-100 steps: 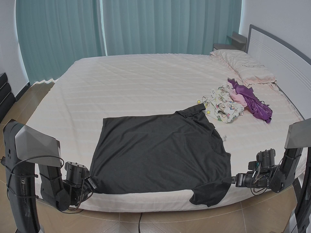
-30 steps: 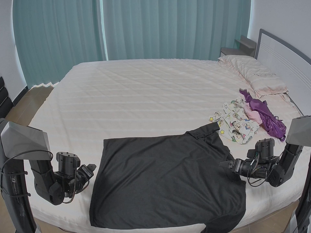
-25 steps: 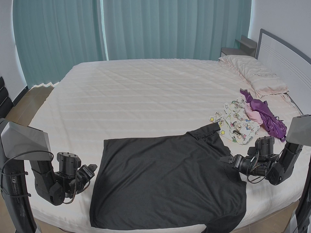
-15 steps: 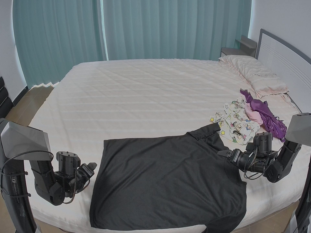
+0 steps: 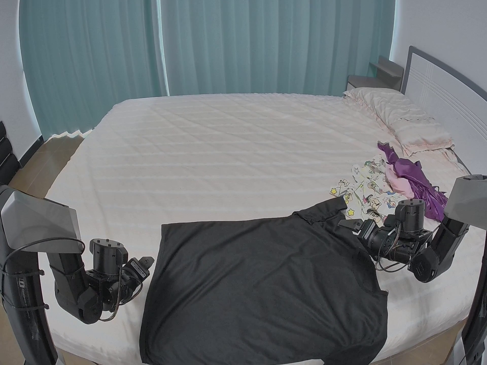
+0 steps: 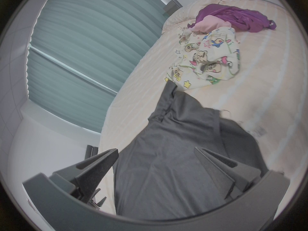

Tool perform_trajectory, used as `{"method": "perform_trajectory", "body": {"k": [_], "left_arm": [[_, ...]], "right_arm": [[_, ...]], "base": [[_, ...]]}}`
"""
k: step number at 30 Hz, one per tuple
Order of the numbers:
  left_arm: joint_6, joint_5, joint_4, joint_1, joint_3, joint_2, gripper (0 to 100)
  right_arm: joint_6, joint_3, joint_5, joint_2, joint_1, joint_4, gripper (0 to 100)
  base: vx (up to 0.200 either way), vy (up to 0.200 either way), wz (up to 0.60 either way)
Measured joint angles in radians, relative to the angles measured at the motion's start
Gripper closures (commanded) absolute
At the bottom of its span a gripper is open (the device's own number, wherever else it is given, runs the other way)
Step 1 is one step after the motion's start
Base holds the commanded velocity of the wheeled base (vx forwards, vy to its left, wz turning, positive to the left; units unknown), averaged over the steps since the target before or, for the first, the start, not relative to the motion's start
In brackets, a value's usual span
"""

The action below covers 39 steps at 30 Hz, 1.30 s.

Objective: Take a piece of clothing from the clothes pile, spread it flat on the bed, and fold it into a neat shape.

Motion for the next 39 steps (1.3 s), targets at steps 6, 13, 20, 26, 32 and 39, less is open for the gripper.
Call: {"method": "perform_trajectory", "body": {"k": [6, 13, 20, 26, 32, 39], "left_arm": [[-0.001, -0.022, -0.001, -0.002, 0.010, 0.000, 0], [-0.014, -0.037, -0.003, -0.001, 0.014, 0.000, 0], [-0.046, -0.057, -0.006, -0.002, 0.014, 0.000, 0], [-0.075, -0.076, -0.007, -0.002, 0.015, 0.000, 0], [-0.079, -0.078, -0.007, -0.002, 0.020, 0.001, 0], [-0.081, -0.078, -0.007, -0.001, 0.021, 0.004, 0]], "right_arm": [[0.017, -0.075, -0.005, 0.030, 0.011, -0.004, 0], [0.039, -0.253, -0.066, 0.132, 0.046, 0.056, 0], [0.052, -0.508, -0.135, 0.231, 0.075, 0.311, 0], [0.055, -0.653, -0.172, 0.313, 0.085, 0.386, 0], [0.053, -0.735, -0.179, 0.368, 0.086, 0.464, 0], [0.048, -0.845, -0.182, 0.418, 0.085, 0.509, 0]], "base": [[0.000, 0.000, 0.00], [0.000, 0.000, 0.00], [0.000, 0.000, 0.00], [0.000, 0.000, 0.00], [0.000, 0.000, 0.00], [0.000, 0.000, 0.00]]}}
